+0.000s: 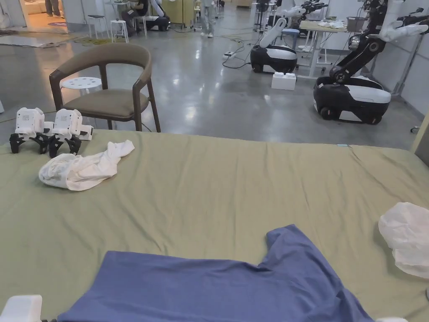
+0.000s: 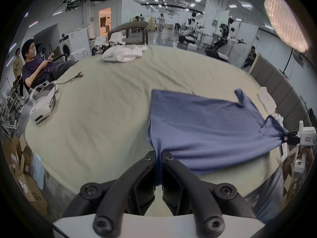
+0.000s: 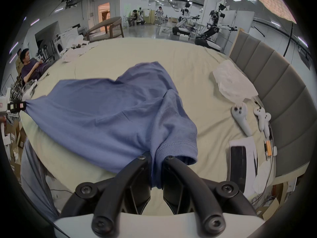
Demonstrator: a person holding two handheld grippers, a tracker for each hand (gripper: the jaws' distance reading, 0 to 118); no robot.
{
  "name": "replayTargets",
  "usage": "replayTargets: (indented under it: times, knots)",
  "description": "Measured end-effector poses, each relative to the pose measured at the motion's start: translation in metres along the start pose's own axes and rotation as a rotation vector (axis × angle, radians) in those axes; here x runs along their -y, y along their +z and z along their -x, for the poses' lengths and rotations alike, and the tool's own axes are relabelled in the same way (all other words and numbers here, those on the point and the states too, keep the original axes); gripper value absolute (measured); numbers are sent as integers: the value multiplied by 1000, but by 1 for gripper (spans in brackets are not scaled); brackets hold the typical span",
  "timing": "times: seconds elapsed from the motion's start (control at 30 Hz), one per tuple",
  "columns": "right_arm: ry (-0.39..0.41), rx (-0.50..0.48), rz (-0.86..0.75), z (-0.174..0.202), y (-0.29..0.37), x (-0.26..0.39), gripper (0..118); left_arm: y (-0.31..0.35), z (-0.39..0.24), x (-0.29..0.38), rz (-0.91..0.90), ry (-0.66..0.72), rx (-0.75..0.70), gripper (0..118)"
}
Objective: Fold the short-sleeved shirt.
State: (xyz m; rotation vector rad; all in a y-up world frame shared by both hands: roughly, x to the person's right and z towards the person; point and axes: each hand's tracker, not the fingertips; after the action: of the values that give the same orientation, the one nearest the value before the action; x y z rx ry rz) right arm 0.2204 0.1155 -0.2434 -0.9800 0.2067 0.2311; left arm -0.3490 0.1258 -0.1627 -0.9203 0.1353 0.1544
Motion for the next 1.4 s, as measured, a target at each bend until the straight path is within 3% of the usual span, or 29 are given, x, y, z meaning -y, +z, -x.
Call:
replayTargets:
  times: [0.17, 0.37, 0.43, 0.5, 0.53, 0.67, 0.77, 1.0, 1.1, 1.27, 1.37, 1.4]
  knots:
    - [30, 29, 100, 18, -21, 45, 8, -19, -1, 48, 101, -2, -28, 2]
    - [34, 55, 106, 29, -47, 66, 11, -42, -4, 72, 158, -15, -53, 2]
    - [40, 77, 98, 29, -44, 62, 29, -43, -7, 70, 159, -19, -60, 2]
    - [34, 90, 96, 25, -37, 56, 62, -46, -1, 65, 154, -24, -63, 4]
    - [22, 94, 86, 23, -31, 52, 69, -44, -3, 63, 149, -30, -63, 11]
    - [-45, 89, -86, 20, 1, 25, 72, -30, -10, 43, 12, -40, -40, 50]
    - [-50, 90, -237, 32, 22, -3, 78, -18, -21, 20, -130, -46, -10, 53]
    - [-67, 142, -614, 76, 47, -61, 78, 11, -61, -41, -470, -66, -30, 53]
    - [-78, 196, -661, 88, 57, -78, 78, 24, -74, -58, -557, -91, -48, 52]
    - [-91, 145, -809, 97, 78, -90, 77, 46, -89, -74, -652, -108, -51, 51]
    - [-71, 144, -900, 102, 88, -95, 66, 56, -93, -77, -708, -117, -61, 39]
    - [-72, 142, -928, 103, 92, -96, 47, 57, -92, -79, -718, -120, -65, 22]
